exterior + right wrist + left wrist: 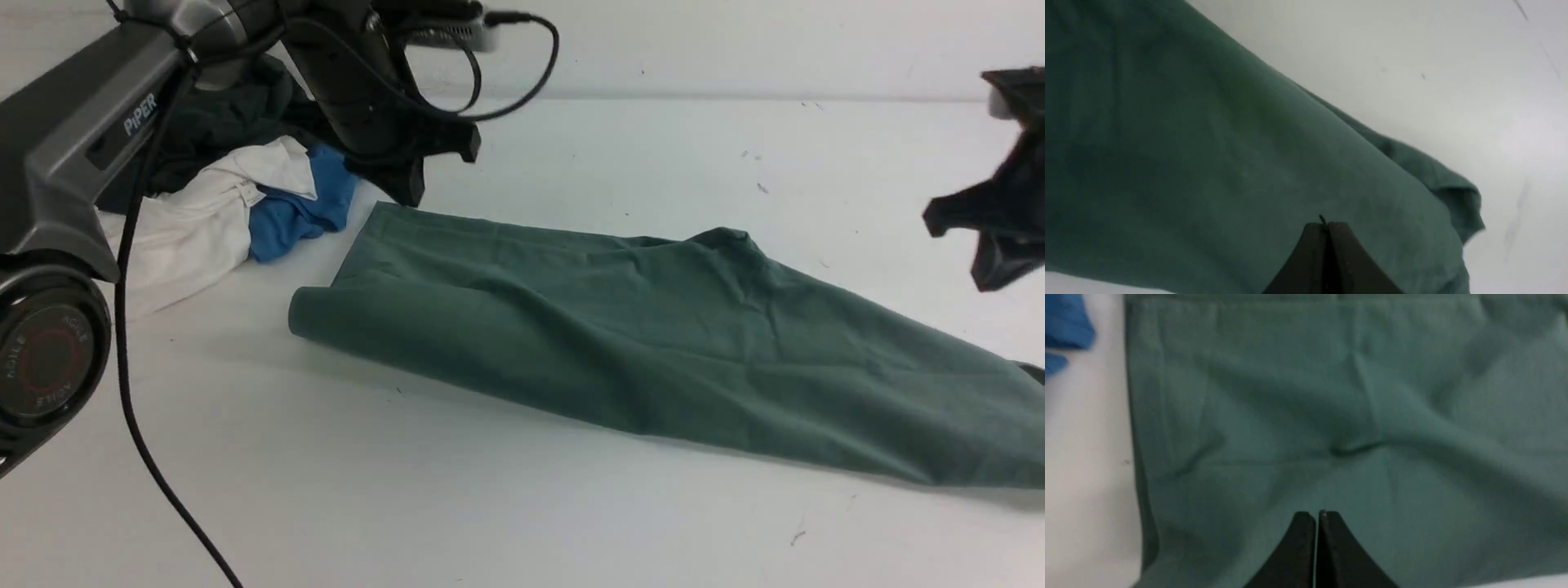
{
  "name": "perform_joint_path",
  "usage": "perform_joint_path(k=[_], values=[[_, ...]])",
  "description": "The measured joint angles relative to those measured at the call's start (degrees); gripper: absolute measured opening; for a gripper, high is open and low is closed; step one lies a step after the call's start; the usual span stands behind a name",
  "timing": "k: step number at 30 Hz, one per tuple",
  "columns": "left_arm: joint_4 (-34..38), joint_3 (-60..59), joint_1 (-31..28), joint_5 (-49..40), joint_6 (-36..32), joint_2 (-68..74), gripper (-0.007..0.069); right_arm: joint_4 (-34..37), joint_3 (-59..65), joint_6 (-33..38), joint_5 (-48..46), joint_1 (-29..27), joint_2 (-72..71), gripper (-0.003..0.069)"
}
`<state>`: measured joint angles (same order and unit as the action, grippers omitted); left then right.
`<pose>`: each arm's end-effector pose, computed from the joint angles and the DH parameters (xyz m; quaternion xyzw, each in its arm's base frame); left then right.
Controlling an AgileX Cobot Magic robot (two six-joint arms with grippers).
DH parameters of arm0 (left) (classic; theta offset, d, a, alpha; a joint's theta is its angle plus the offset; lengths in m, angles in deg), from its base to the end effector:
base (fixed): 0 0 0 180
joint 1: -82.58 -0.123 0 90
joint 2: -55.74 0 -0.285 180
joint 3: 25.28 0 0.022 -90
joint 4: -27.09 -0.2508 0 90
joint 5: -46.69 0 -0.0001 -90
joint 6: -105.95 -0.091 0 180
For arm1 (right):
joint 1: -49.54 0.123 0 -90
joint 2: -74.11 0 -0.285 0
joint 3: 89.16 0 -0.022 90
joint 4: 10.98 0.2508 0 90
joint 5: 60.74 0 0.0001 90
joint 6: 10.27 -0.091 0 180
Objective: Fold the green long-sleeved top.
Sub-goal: Use both arms to drag the lower edge of the fabric forward and fold it over the upper edge
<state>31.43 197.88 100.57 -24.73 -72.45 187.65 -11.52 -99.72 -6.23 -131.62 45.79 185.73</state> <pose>0.4463 -0.1518 0.2772 0.1347 0.9751 -0.0662 0.1632 0.3672 -0.0249 0.2713 -0.0038 0.9975 -0.0093 0.0698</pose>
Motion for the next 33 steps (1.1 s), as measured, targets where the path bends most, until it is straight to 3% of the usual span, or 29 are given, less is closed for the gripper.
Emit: perform_joint_path(k=[4,15,18,30,33], values=[[-1.04,-6.55,0.54,0.05,-0.06,0.05,-0.0004,0.54,3.94,0.35,0.07,-2.68,-0.47,0.0004],[-9.16,-20.19,0.47,6.13,2.49,0.45,-0.0004,0.98,9.41,0.03,3.40,-8.34,2.36,0.0329],[-10.37,-20.42,0.47,6.52,3.24,1.13,-0.0004,1.63,9.41,0.36,6.52,-8.34,3.88,0.0379],[-10.60,-20.42,0.47,6.34,3.75,1.69,-0.0004,2.48,9.41,0.41,13.55,-8.34,8.98,0.0382],[-10.62,-20.42,0.47,6.01,3.80,1.69,-0.0004,2.48,9.41,1.78,13.62,-8.34,9.32,0.0229]])
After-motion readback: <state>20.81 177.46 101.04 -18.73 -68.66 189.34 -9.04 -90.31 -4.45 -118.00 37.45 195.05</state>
